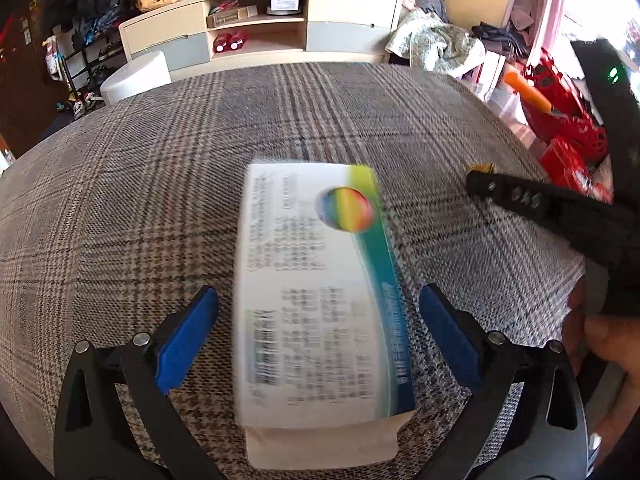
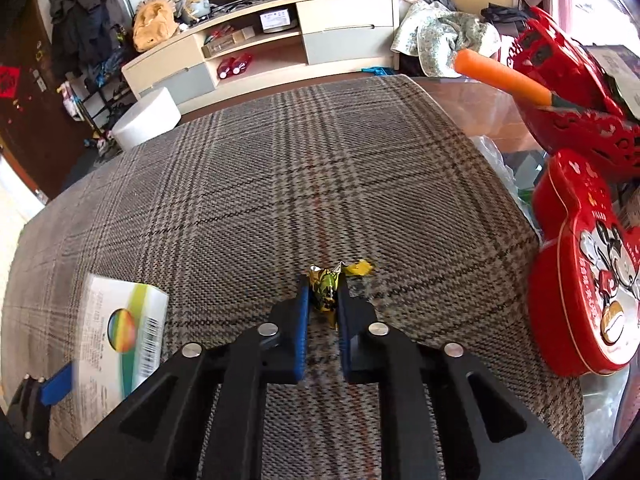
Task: Collect trash
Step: 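Grasp the yellow candy wrapper with the right tool while the left tool grasps the white medicine box, then carry the wrapper and white box to the grey bin and open both tools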
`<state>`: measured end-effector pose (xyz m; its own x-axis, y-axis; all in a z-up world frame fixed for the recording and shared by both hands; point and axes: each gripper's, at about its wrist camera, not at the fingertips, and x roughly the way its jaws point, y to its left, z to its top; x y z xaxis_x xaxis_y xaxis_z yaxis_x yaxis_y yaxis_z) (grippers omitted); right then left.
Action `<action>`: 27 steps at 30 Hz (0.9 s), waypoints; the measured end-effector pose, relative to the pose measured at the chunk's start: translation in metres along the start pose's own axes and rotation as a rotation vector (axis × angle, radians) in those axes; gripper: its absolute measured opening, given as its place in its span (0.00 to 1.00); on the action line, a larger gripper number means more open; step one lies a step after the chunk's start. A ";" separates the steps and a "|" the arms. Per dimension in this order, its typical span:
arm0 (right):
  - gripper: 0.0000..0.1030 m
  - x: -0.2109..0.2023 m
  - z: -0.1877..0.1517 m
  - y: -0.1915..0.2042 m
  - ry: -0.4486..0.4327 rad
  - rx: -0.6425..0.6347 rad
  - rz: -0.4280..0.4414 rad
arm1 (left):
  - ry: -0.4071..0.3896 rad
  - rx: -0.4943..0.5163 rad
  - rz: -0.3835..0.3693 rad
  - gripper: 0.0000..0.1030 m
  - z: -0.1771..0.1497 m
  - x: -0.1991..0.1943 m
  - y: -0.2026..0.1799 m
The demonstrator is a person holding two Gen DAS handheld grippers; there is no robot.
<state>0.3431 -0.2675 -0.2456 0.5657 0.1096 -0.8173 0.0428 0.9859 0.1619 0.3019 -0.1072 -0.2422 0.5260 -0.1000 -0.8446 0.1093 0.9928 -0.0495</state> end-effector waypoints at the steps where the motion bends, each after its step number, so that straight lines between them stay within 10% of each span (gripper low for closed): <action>1: 0.12 -0.001 0.000 -0.003 -0.001 0.002 0.002 | 0.006 0.001 -0.005 0.92 -0.002 0.002 -0.001; 6: 0.11 -0.009 -0.004 -0.014 -0.009 -0.007 -0.004 | -0.013 0.009 -0.001 0.91 -0.007 0.003 -0.003; 10: 0.11 -0.019 -0.009 -0.018 -0.016 -0.018 0.000 | -0.021 0.023 0.030 0.72 -0.007 0.001 -0.003; 27: 0.11 -0.115 -0.067 -0.005 -0.039 -0.071 0.055 | -0.026 0.020 -0.032 0.69 -0.054 -0.077 0.006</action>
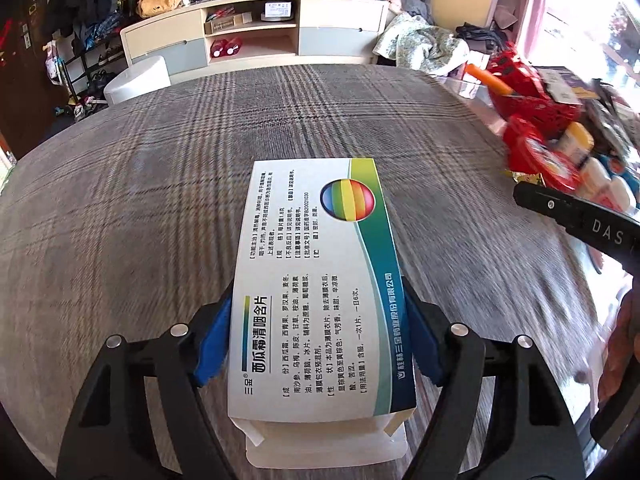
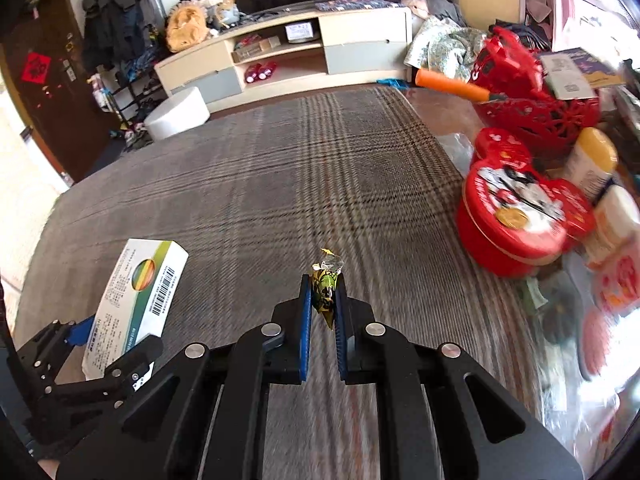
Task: Collect trash
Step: 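Carry the wrapper and white box to the grey bin and open both tools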
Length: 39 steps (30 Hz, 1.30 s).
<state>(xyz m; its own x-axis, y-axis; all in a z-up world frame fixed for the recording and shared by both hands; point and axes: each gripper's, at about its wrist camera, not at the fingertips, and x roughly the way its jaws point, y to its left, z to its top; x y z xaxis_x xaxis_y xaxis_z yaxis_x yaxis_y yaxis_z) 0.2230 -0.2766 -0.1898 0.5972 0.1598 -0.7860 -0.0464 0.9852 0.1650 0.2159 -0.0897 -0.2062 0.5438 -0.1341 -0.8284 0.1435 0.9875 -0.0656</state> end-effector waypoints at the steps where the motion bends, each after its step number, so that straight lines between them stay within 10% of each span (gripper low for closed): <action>1: 0.11 -0.010 -0.005 0.002 -0.004 -0.003 0.002 | -0.008 0.001 -0.008 0.69 -0.008 -0.015 -0.001; 20: 0.11 -0.204 -0.162 0.061 -0.117 -0.062 0.034 | -0.101 0.034 -0.103 0.69 -0.164 -0.190 -0.008; 39: 0.11 -0.074 -0.283 0.057 0.155 0.014 0.108 | 0.154 0.012 -0.150 0.69 -0.289 -0.084 0.001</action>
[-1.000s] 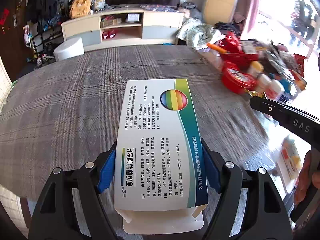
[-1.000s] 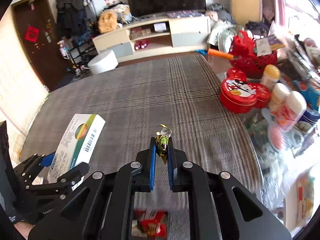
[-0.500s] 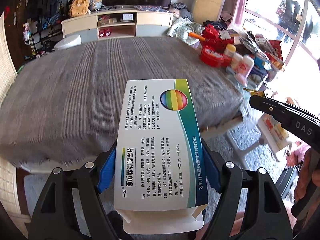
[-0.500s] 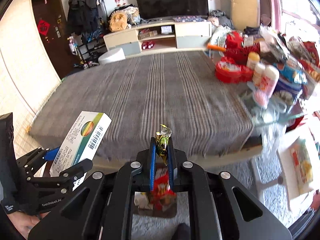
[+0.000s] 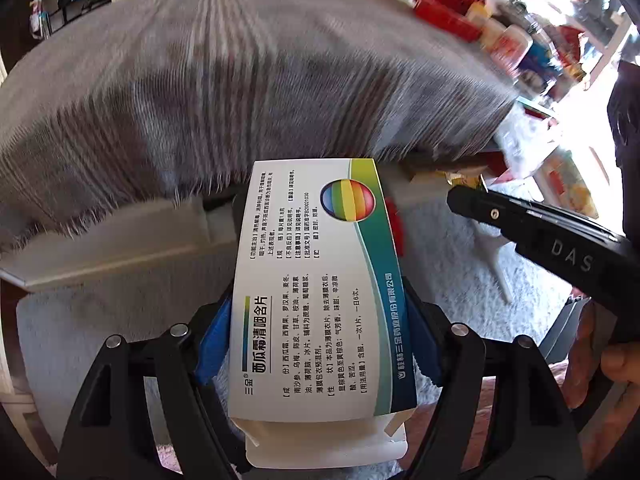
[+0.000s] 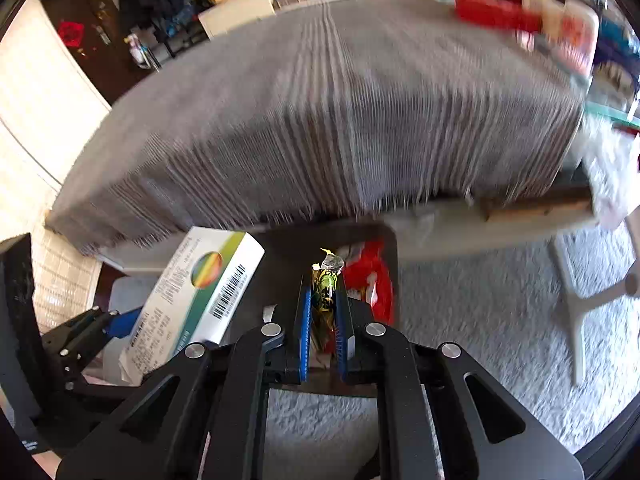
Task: Collect trash
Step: 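Carry the wrapper and white box to the grey bin and open both tools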
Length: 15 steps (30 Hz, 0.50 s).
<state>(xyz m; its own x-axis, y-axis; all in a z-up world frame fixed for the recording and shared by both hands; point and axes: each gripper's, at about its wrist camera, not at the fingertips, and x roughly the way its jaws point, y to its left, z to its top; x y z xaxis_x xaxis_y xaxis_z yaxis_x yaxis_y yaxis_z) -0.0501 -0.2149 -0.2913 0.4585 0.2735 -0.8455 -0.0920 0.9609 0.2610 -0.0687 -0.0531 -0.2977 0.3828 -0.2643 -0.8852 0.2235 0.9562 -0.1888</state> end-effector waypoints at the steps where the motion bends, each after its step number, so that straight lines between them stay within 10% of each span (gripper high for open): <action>1: 0.11 0.005 -0.002 -0.001 0.014 0.009 0.005 | 0.014 0.001 0.008 0.69 -0.001 0.007 0.002; 15: 0.14 0.075 -0.001 -0.005 0.147 0.082 0.005 | 0.133 -0.047 -0.003 0.70 0.003 0.085 0.016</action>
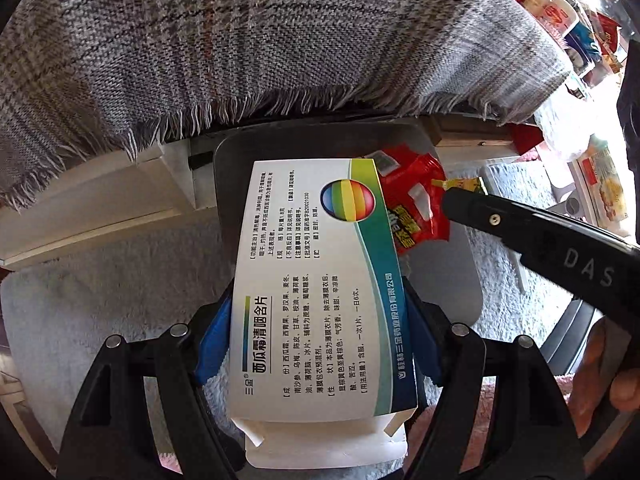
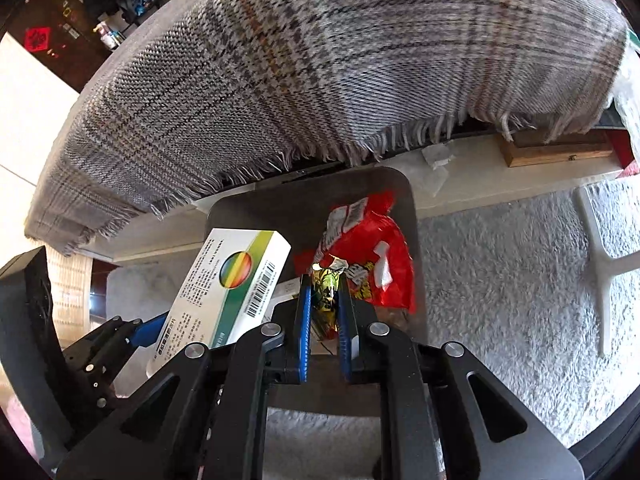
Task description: Collect trash
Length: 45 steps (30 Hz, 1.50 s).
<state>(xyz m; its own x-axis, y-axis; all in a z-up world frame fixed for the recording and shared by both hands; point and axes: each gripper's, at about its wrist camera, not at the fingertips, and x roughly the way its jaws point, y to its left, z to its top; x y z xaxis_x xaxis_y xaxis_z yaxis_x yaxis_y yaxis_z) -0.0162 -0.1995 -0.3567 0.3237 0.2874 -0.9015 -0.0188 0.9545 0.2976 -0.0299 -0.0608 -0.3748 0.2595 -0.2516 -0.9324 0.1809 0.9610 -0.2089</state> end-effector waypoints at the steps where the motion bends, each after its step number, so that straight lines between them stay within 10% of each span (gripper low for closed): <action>1: 0.14 0.002 0.002 0.001 -0.001 0.000 -0.001 | -0.002 0.004 0.004 0.70 0.002 0.001 -0.001; 7: 0.17 0.004 0.011 0.002 -0.014 0.008 -0.003 | 0.000 0.011 0.005 0.71 0.007 0.008 -0.004; 21: 0.97 -0.039 0.014 -0.014 -0.158 0.063 -0.061 | -0.085 0.011 0.045 0.92 -0.004 -0.029 0.010; 33: 0.97 -0.106 0.001 -0.024 -0.267 0.142 -0.061 | -0.181 -0.030 0.028 0.92 -0.015 -0.102 0.015; 45: 0.97 -0.216 -0.001 0.019 -0.576 0.045 -0.207 | -0.550 0.067 0.105 0.93 0.004 -0.231 -0.011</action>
<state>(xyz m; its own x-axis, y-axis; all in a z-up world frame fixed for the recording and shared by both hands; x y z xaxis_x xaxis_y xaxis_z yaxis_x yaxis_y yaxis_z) -0.0876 -0.2429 -0.1568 0.7760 -0.0045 -0.6307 0.1347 0.9781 0.1587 -0.0883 -0.0139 -0.1560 0.7322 -0.1946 -0.6527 0.1823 0.9793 -0.0875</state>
